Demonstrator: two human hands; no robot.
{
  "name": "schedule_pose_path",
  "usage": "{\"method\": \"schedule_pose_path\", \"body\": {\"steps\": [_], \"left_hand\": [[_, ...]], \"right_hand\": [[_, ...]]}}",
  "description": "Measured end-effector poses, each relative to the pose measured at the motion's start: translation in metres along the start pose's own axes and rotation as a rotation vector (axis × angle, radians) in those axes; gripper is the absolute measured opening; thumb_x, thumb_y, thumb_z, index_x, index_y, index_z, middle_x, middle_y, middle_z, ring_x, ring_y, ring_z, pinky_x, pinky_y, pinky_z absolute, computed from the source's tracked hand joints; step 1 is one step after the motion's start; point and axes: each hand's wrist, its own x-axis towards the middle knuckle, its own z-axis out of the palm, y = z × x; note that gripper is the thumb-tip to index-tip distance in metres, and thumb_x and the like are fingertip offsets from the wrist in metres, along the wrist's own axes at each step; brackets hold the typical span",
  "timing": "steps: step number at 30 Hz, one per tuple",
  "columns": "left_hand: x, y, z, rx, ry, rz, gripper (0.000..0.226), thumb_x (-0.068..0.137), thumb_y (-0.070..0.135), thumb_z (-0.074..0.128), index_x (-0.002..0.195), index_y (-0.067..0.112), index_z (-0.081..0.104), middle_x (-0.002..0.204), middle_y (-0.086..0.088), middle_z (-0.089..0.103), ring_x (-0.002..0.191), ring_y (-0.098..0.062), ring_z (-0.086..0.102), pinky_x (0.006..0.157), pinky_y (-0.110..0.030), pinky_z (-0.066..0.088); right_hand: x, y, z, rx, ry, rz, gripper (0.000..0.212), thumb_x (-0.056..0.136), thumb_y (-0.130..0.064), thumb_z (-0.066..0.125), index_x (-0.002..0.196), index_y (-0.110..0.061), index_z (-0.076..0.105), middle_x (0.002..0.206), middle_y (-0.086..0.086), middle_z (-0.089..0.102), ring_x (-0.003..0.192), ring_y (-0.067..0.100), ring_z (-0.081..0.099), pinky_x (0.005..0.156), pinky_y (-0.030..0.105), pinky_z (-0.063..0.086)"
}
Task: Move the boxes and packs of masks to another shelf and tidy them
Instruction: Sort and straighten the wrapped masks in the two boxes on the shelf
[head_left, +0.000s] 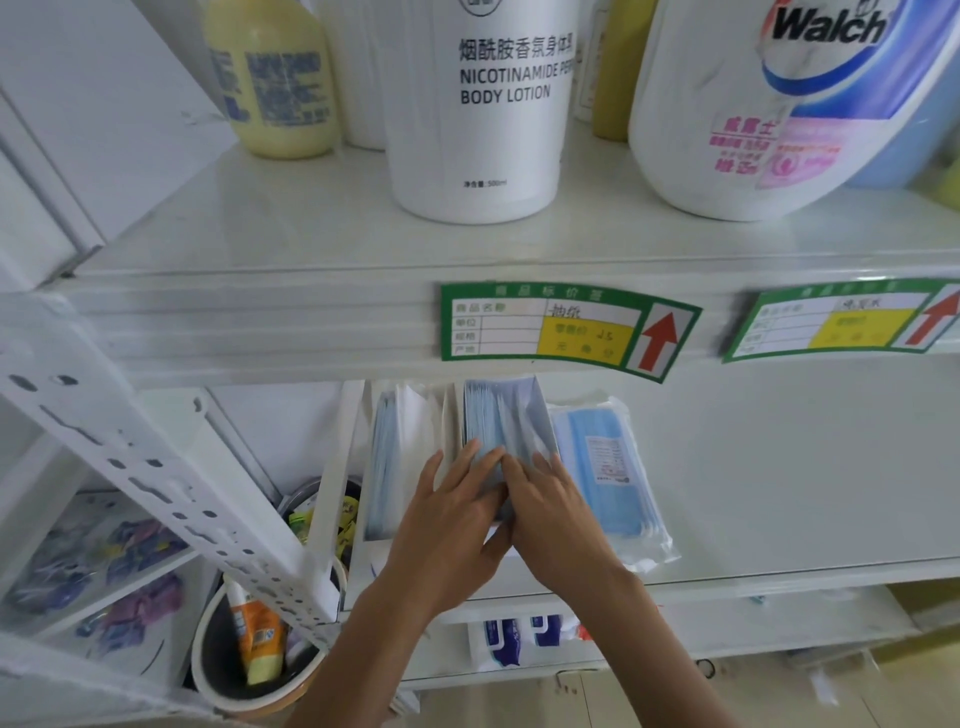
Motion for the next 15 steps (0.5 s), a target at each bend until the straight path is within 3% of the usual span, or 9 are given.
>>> {"method": "schedule_pose_path", "body": {"steps": [2,4,7,11,13,15], "left_hand": [[0.0,0.0,0.0,-0.019,0.002,-0.027,0.042,0.104,0.052,0.037,0.135,0.036,0.061,0.17,0.004,0.022,0.159,-0.016,0.001,0.128,-0.05,0.002],[0.0,-0.001,0.001,-0.032,0.006,-0.04,0.039,0.104,0.051,0.042,0.133,0.037,0.062,0.171,0.002,0.02,0.159,-0.016,0.001,0.128,-0.049,0.001],[0.0,-0.004,0.002,-0.022,0.011,-0.047,0.04,0.103,0.052,0.037,0.128,0.035,0.064,0.169,0.004,0.025,0.159,-0.016,0.002,0.128,-0.049,0.003],[0.0,-0.003,0.002,-0.002,0.004,-0.055,0.058,0.099,0.056,0.02,0.134,0.032,0.059,0.167,0.005,0.031,0.159,-0.018,0.006,0.128,-0.051,0.005],[0.0,-0.004,0.003,0.019,-0.011,-0.074,0.055,0.1,0.056,0.023,0.137,0.033,0.056,0.167,0.005,0.03,0.159,-0.018,0.006,0.128,-0.05,0.004],[0.0,-0.005,0.002,0.028,-0.013,-0.091,0.049,0.102,0.054,0.031,0.139,0.032,0.055,0.167,0.004,0.031,0.159,-0.02,0.01,0.128,-0.05,0.006]], "right_hand": [[0.001,0.0,-0.002,0.138,0.025,0.019,0.049,0.096,-0.019,0.064,0.141,-0.017,0.043,0.138,0.001,0.056,0.128,0.019,0.05,0.112,0.033,0.04],[0.004,0.0,-0.003,0.201,0.001,0.043,0.052,0.097,-0.02,0.063,0.144,-0.017,0.041,0.142,0.002,0.052,0.131,0.02,0.048,0.107,0.034,0.047],[0.011,0.003,-0.002,0.272,0.049,0.113,0.043,0.095,-0.017,0.062,0.134,-0.015,0.046,0.138,0.005,0.051,0.123,0.023,0.05,0.099,0.034,0.05],[0.023,0.002,-0.006,0.289,0.044,0.348,0.03,0.087,-0.025,0.055,0.113,-0.017,0.043,0.109,0.004,0.056,0.097,0.022,0.049,0.075,0.034,0.049],[0.026,0.002,-0.006,0.192,0.001,0.376,0.027,0.084,-0.033,0.055,0.102,-0.019,0.04,0.092,0.001,0.05,0.088,0.022,0.047,0.066,0.033,0.042],[0.028,0.002,-0.007,0.162,-0.015,0.381,0.032,0.084,-0.039,0.053,0.105,-0.018,0.041,0.089,0.001,0.05,0.09,0.025,0.054,0.065,0.034,0.042]]}}
